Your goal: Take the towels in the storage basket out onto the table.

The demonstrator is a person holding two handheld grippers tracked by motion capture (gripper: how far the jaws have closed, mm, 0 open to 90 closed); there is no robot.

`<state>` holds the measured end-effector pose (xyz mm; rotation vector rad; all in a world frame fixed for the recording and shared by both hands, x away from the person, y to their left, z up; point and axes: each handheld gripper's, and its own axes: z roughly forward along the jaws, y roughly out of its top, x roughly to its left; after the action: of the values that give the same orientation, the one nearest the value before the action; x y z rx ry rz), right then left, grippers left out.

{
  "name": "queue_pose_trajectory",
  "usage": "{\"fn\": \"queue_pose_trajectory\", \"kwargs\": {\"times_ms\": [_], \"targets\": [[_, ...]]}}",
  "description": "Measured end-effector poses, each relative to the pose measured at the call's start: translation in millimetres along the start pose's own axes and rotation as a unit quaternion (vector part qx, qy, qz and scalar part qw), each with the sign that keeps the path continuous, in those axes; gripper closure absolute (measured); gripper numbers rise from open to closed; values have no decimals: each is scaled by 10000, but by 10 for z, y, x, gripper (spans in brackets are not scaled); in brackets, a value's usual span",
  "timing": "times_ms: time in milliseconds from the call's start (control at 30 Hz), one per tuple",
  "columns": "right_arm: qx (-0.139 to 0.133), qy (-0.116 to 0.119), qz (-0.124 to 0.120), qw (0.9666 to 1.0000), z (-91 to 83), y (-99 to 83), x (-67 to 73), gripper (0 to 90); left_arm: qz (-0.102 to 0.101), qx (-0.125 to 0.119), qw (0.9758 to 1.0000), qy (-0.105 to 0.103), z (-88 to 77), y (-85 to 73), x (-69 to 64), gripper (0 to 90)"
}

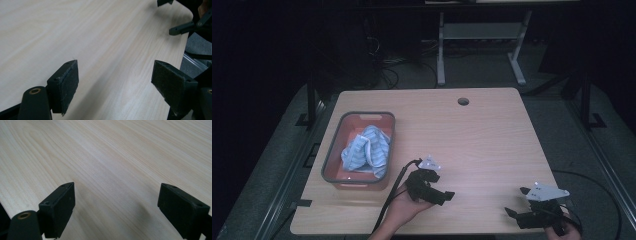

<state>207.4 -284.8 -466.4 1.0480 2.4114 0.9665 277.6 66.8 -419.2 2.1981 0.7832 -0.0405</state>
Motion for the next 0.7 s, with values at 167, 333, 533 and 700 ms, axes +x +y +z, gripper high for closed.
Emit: {"fn": "queue_pose_trajectory", "kwargs": {"times_ms": [167, 333, 533, 700], "targets": [[-21, -30, 53, 10000, -17, -14, -14, 139, -39, 14, 10000, 33, -76, 141, 64, 202], [-40, -47, 56, 10000, -20, -11, -18, 138, 19, 89, 9999, 61, -108, 228, 97, 189], [-14, -22, -19, 10000, -14, 4, 6, 139, 52, 166, 9997, 168, -175, 338, 145, 188], [-32, -3, 33, 10000, -20, 3, 18, 139, -28, 162, 9998, 134, -219, 367, 190, 189]]}}
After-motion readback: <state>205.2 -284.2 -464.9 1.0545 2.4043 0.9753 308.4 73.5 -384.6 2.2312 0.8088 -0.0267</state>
